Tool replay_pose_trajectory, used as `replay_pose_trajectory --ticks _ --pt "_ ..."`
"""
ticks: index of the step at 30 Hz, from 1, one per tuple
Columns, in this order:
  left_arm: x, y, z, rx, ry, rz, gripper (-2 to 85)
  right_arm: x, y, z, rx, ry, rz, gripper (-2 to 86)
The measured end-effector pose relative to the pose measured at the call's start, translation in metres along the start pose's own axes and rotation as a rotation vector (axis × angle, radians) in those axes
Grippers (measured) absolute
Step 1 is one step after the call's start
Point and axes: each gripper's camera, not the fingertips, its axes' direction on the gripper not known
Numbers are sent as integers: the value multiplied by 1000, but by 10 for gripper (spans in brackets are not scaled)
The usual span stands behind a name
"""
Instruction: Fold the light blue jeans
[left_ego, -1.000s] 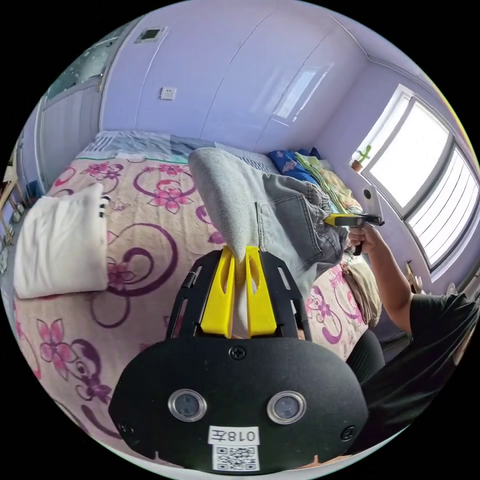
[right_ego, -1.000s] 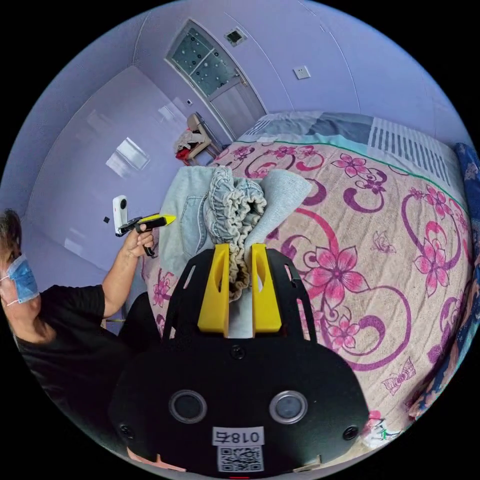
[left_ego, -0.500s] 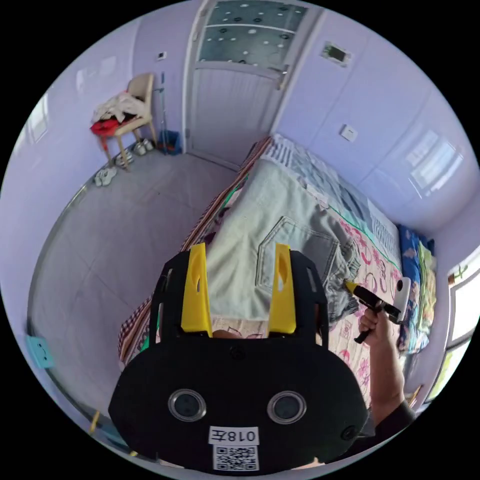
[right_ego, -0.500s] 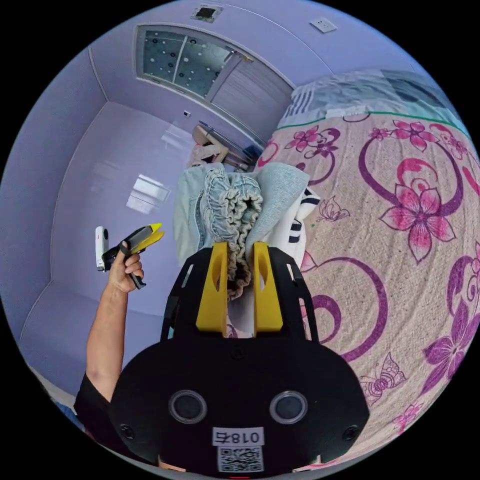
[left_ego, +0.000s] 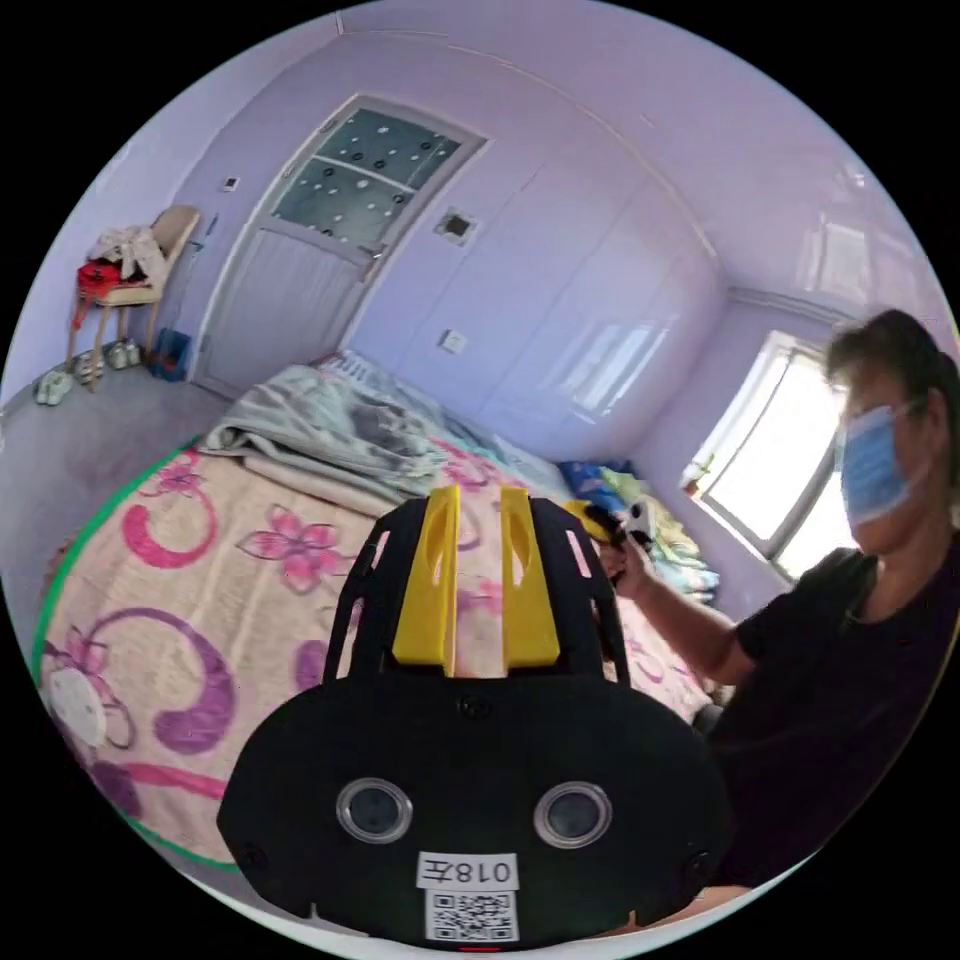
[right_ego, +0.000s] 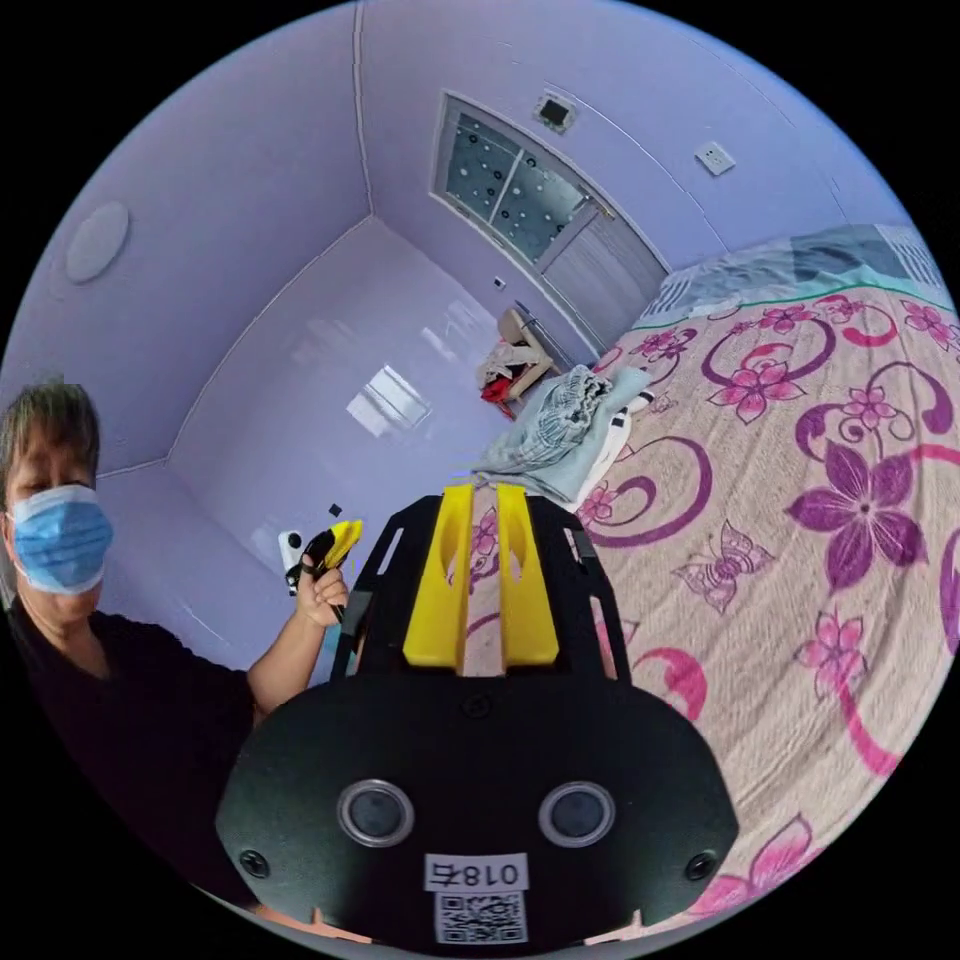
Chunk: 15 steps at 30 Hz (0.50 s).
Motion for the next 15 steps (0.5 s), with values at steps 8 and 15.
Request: replay_pose_trajectory --ticks 8,15 --pt "214 -14 7 100 452 90 -9 -160 213 -252 303 257 -125 0" --pt "459 -65 85 -306 427 272 -1 -253 360 -401 449 867 -62 -2"
